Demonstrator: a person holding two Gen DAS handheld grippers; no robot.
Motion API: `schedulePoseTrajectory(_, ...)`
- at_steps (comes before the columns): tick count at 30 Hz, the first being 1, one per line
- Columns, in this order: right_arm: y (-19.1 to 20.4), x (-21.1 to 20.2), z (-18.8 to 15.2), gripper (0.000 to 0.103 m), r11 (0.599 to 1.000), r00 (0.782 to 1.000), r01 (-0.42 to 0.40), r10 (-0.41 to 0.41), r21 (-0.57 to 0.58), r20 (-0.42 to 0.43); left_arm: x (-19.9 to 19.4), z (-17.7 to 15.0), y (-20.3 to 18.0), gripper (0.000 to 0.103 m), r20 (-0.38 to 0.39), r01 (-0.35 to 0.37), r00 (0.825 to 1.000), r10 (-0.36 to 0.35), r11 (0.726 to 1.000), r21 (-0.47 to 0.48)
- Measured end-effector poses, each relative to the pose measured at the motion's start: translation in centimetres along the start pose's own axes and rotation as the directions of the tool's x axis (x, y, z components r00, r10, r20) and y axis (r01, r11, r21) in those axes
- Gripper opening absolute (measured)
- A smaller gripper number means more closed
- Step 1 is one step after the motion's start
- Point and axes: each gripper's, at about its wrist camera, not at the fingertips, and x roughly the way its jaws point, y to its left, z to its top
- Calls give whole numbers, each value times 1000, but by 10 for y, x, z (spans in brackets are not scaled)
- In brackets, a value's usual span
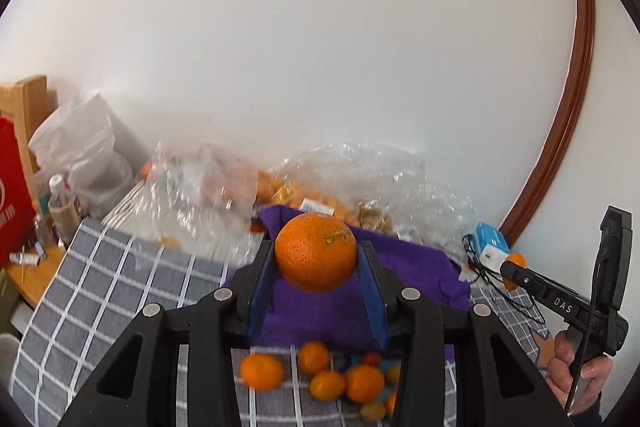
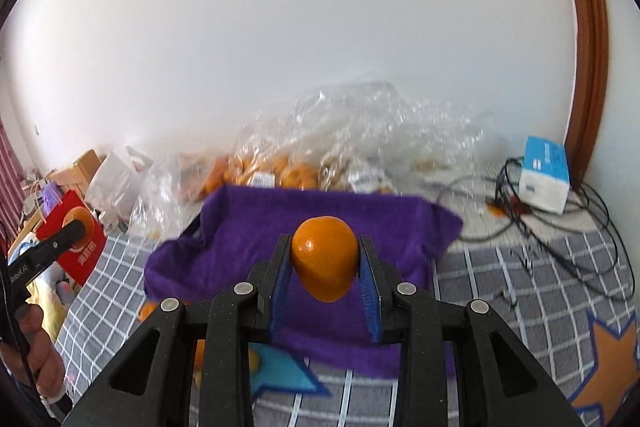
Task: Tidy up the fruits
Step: 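Lift both held oranges and carry them over the purple towel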
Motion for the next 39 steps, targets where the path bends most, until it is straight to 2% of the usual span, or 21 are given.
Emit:
schedulePoseTrajectory(9, -8, 33, 31, 32, 999, 999, 36, -36, 1, 20, 59, 34, -13, 39, -31, 20, 999, -20, 1000, -24)
schedulePoseTrajectory(15, -22, 76, 25, 32, 998, 997, 60, -60, -5, -56, 114, 24, -14, 39, -118, -12, 993, 11, 1000, -7)
schedulePoseTrajectory(22, -38, 126, -7, 32, 996, 972, 86, -80, 19, -221, 164, -13, 2, 39, -273, -51, 961, 33, 997, -58)
schedulePoseTrajectory(25, -37, 132, -13, 32, 994, 965, 106, -103, -2, -239, 177, -25, 3, 39, -336, -69, 941, 51, 997, -43)
schedulePoseTrajectory(28, -37, 136, -19, 32, 994, 962, 106, -103, -2, -253, 182, -33, 5, 39, -367, -68, 929, 45, 996, -50)
schedulePoseTrajectory(33, -40, 144, -25, 32, 995, 957, 104, -100, 0, -273, 184, -39, -4, 39, -386, -75, 920, 67, 997, -7)
schedulePoseTrajectory(39, -39, 152, -30, 32, 994, 948, 110, -111, -21, -298, 192, -45, -2, 39, -422, -72, 904, 63, 997, -6)
